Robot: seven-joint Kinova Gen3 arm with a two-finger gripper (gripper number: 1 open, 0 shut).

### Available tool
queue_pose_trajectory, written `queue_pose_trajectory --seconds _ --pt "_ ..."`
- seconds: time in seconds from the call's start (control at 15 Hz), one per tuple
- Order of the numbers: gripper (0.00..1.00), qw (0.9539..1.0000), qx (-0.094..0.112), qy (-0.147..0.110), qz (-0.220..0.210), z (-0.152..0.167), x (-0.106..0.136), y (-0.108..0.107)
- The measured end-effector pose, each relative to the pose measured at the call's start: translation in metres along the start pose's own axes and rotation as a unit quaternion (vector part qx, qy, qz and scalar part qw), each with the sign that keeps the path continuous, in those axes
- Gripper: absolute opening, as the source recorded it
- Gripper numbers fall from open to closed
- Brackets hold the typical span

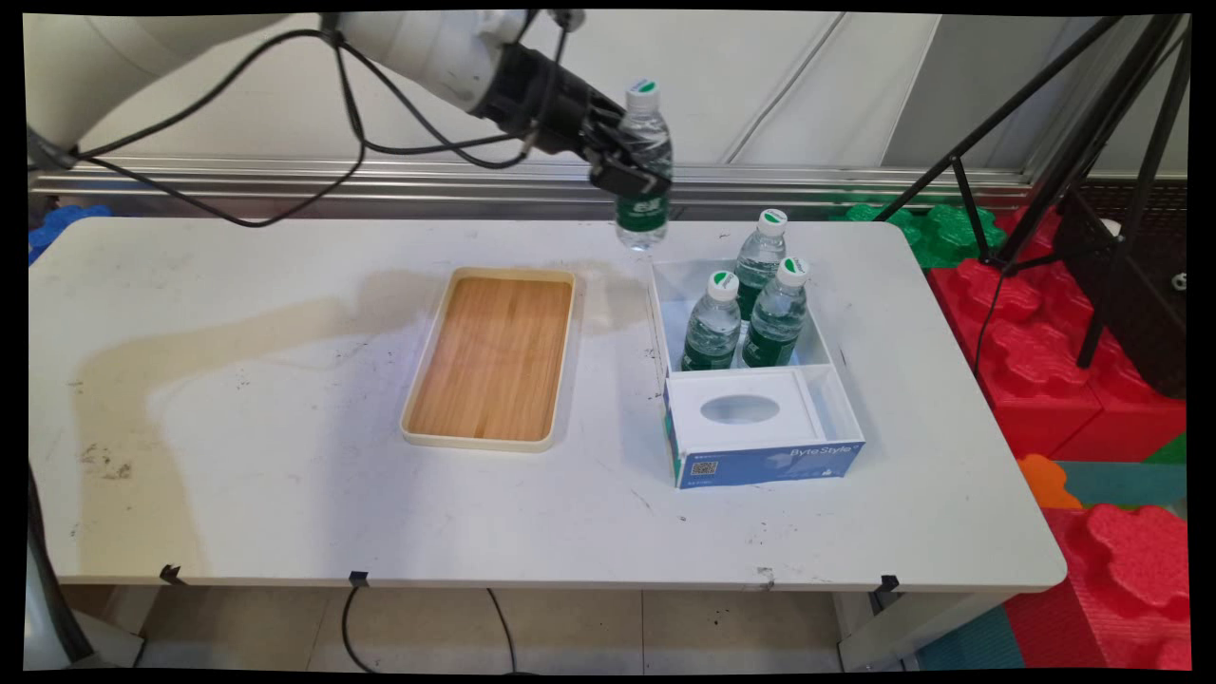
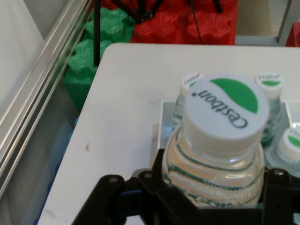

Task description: Place the picked object on the tray

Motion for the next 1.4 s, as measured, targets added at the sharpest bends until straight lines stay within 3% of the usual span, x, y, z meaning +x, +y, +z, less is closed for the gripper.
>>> queue_pose_trajectory --seconds 0.53,1.4 --pt "0.00 0.9989 0.009 -0.045 0.006 -0.045 -0.036 -0.019" --pt "0.00 0.9960 0.002 -0.088 -0.012 -0.032 -0.100 -0.045"
